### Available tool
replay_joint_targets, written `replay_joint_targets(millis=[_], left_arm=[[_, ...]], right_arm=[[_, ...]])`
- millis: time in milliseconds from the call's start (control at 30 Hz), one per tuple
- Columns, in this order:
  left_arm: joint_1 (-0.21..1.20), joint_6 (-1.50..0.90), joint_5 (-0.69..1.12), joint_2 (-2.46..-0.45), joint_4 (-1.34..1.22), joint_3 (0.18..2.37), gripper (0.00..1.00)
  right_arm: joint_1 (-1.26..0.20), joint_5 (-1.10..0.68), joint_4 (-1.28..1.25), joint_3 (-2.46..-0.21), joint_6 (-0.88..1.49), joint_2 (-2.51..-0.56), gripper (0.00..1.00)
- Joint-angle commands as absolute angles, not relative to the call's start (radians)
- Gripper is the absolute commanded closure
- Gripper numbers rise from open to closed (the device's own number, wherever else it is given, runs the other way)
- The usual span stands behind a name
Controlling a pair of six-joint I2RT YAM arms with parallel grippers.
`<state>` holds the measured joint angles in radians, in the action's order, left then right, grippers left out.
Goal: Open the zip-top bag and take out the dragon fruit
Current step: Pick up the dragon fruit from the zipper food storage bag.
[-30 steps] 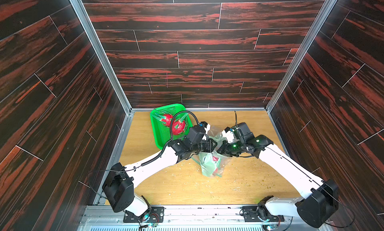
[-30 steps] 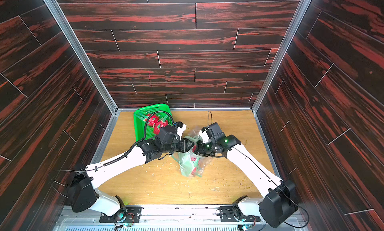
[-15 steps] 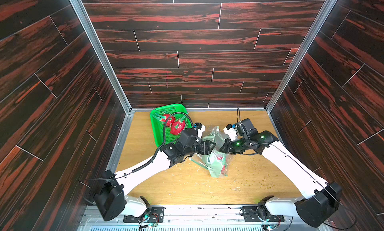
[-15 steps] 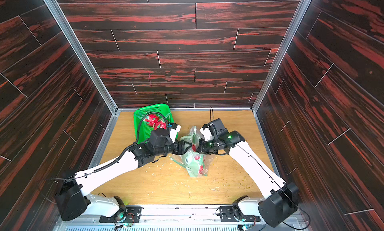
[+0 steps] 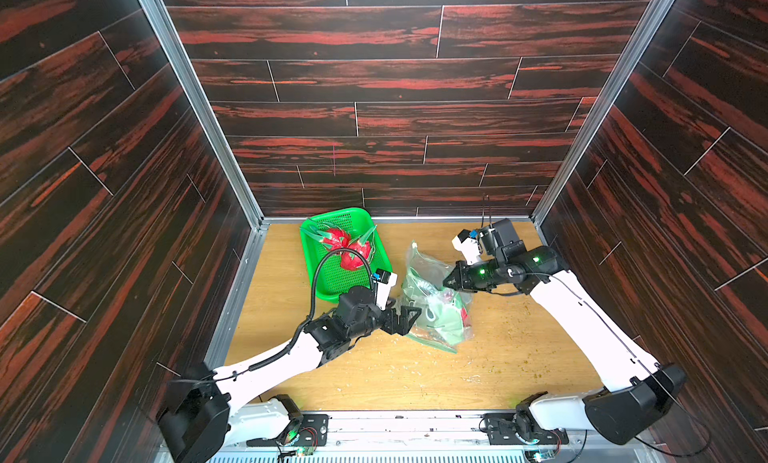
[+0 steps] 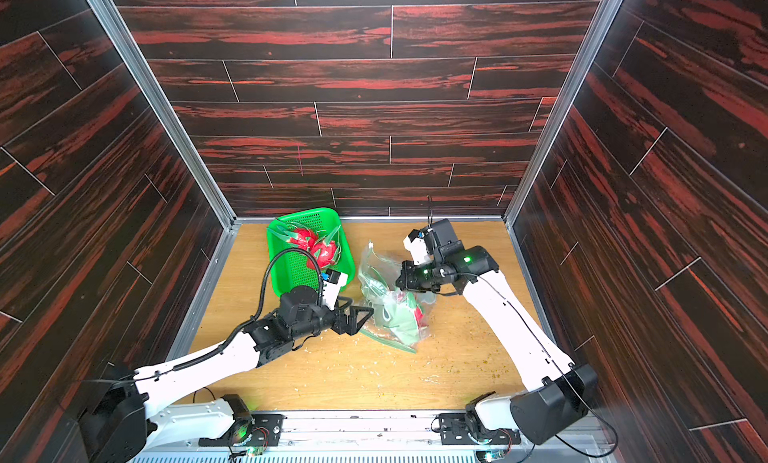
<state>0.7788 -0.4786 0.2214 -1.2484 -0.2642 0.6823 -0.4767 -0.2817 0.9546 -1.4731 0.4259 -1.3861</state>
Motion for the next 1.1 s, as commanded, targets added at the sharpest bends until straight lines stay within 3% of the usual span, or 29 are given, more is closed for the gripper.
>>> replay_joint_targets(millis=[0, 300, 533, 767, 1067], left_arm=[[0.780, -0.472, 0.282, -1.289, -0.461, 0.653, 0.03], [0.888, -0.388, 0.202, -1.463, -0.526, 0.710, 0.02], [0.932, -0.414, 0.150, -1.523, -0.578, 0.762, 0.14], [0.948, -0.534, 0.118, -1.565, -0.652, 0.773, 0.17], [0.958, -0.615, 0.102, -1.649, -0.694, 0.795, 0.40]], right_arm=[[-0.470, -0.341, 0.890, -1.546, 0.437, -1.378, 1.00], [-0.453, -0.334, 0.882, -1.637, 0.488, -1.391, 1.00], [-0.443, -0.285, 0.836, -1.654, 0.562, -1.379, 1.00], [-0.440, -0.213, 0.762, -1.606, 0.650, -1.342, 1.00], [-0.439, -0.166, 0.692, -1.548, 0.719, -1.307, 1.00]])
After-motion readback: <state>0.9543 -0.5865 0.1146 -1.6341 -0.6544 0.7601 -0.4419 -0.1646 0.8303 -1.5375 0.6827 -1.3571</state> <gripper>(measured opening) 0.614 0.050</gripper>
